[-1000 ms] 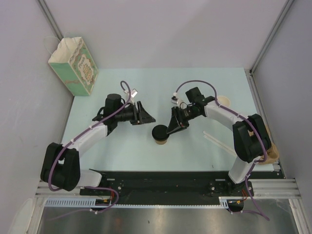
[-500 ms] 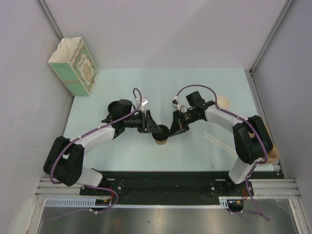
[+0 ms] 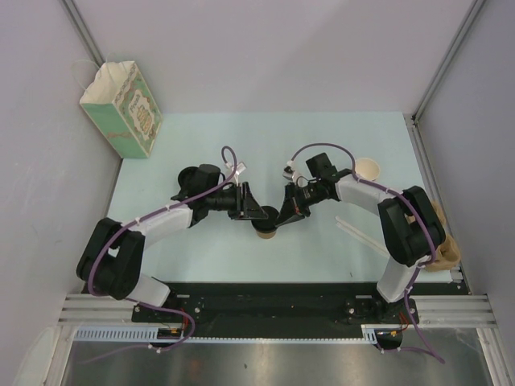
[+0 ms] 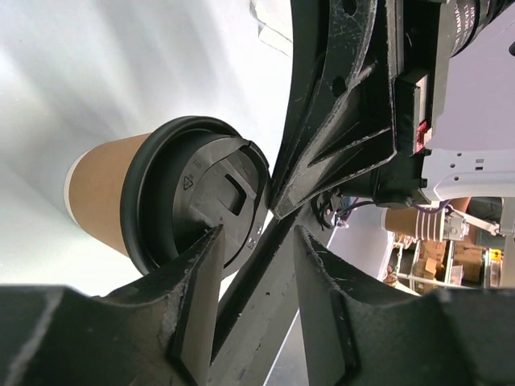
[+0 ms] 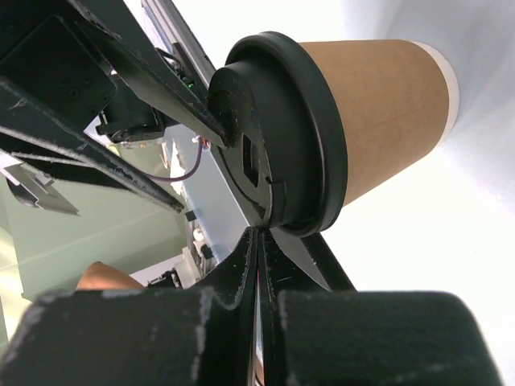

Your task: Pack the takeout coffee

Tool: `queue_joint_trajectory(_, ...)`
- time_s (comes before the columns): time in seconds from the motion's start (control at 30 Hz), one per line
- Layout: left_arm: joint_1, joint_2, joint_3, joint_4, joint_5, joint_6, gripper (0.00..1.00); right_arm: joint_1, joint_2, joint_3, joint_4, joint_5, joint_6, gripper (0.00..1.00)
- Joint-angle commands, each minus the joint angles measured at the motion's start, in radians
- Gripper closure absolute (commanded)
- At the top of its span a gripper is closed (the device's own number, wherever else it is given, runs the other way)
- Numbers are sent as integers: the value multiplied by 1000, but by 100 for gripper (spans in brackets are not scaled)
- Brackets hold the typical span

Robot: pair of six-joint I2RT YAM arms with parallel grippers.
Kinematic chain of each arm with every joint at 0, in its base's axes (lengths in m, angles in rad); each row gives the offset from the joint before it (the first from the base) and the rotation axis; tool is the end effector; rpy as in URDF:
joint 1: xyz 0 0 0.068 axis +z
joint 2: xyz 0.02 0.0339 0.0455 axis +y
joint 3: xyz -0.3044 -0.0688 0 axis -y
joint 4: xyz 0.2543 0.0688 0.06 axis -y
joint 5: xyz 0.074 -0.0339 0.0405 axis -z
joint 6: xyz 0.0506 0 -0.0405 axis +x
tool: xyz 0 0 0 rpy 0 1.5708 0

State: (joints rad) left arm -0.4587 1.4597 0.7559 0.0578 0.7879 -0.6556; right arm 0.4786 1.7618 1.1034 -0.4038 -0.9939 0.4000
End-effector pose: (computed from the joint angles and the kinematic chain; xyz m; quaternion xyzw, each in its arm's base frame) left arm 0.2590 -0.1679 0.2312 0.0892 0.8393 -0.5094 0.1680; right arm 0.3046 0.2058 0.2155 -0.1533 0.8454 0.5117 0.0039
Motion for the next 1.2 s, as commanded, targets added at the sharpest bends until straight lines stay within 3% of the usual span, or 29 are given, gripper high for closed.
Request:
queue_joint_trajectory(0.0, -5, 34, 13, -26, -38, 27, 55, -8, 31, -31, 34, 64, -16, 100)
queue_joint_trajectory(0.83, -5, 96, 8, -99, -102, 71, 70, -37, 228, -51, -7, 212, -24, 100)
queue_joint_trajectory(1.17, -5, 94, 14, -115, -116, 85, 73, -12, 31, -50, 17, 127, -4, 100)
